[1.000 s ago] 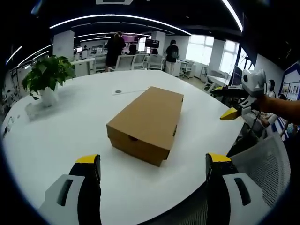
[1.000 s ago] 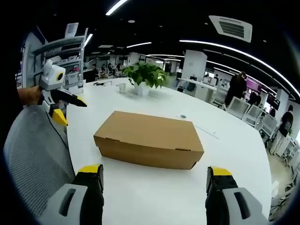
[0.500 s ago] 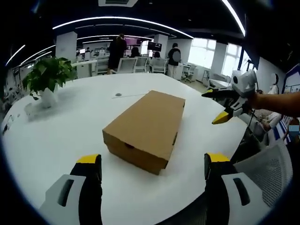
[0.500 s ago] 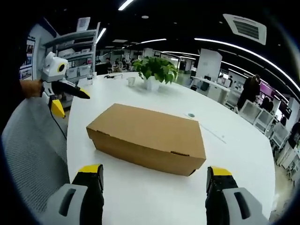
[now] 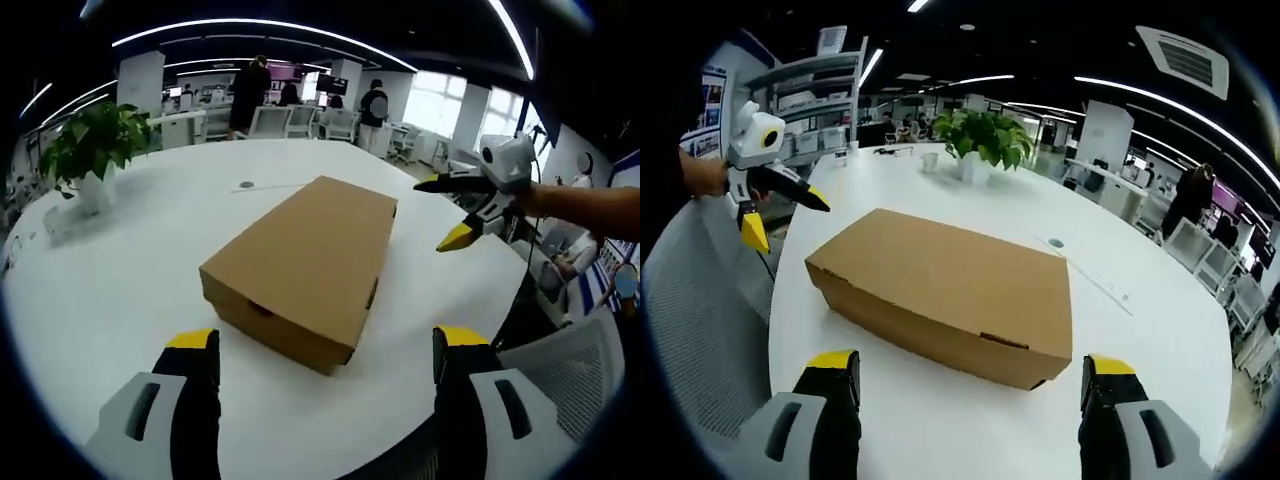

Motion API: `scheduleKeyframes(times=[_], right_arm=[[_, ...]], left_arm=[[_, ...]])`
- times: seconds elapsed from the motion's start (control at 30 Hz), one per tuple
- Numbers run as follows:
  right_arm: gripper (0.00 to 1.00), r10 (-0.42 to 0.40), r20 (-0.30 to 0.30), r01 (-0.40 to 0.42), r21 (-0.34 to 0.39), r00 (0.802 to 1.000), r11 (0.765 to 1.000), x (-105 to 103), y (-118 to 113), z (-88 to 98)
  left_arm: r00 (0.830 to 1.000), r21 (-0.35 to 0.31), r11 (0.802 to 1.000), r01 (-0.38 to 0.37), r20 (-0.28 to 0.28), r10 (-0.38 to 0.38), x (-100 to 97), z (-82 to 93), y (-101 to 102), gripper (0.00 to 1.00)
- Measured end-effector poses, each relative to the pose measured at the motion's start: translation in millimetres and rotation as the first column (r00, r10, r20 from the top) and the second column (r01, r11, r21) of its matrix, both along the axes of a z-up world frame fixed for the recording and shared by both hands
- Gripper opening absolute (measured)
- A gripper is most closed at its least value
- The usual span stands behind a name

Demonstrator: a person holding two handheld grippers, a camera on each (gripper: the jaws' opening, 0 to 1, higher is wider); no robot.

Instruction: Operate the shoe box by opening the lid, removing the specified soft item, and placing it in the target area until the item is outside and the box remains undamaged.

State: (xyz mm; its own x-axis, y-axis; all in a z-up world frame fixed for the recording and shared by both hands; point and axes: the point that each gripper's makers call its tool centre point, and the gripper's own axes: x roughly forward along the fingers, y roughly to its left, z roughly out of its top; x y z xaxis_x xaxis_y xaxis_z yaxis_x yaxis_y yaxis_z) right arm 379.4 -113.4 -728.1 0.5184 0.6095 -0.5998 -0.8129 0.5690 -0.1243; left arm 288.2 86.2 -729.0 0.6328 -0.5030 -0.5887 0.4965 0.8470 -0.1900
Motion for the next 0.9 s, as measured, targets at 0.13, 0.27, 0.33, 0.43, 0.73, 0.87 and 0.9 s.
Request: scheduleKeyframes(times=[0.13,0.27,0.33,0.43,0.73,0.87,0.9], right_arm=[[0.91,0.020,-0.001,-0.020,-0.014,1.000,1.000,7.2,0.1,-2.6],[0.90,0.027,-0.016,-0.028,-0.031,1.000,0.999,14.8,-2.3,-9.1],[0.89,0.034,-0.021,-0.035,-0.038,0.999,0.999,17.3,-2.6,-11.9],[0.88,0.040,-0.027,-0.041,-0.044,0.999,0.998,21.2,-2.4,-14.2],[0.85,0.062,-0.051,-0.066,-0.067,0.997,0.996,32.8,0.3,-23.3],[0.83,0.067,-0.065,-0.071,-0.059,0.996,0.996,37.5,3.6,-25.4],[0.83,0.066,-0.068,-0.070,-0.057,0.996,0.996,39.4,4.4,-26.4]], left_arm=[[1.000,0.000,1.000,0.004,-0.022,-0.004,0.1,-7.5,-6.0,0.90],[0.999,0.001,1.000,-0.004,-0.043,0.004,1.7,-15.7,-9.4,0.89],[0.998,0.000,1.000,-0.013,-0.053,0.013,2.9,-19.4,-9.4,0.89],[0.998,0.006,1.000,-0.028,-0.061,0.029,5.6,-23.8,-7.0,0.88],[0.992,-0.025,0.996,-0.091,-0.093,0.089,18.2,-30.0,-5.6,0.84],[0.992,-0.016,0.996,-0.088,-0.092,0.086,21.4,-34.7,-10.7,0.82],[0.992,-0.013,0.996,-0.088,-0.095,0.087,22.0,-36.7,-11.1,0.81]])
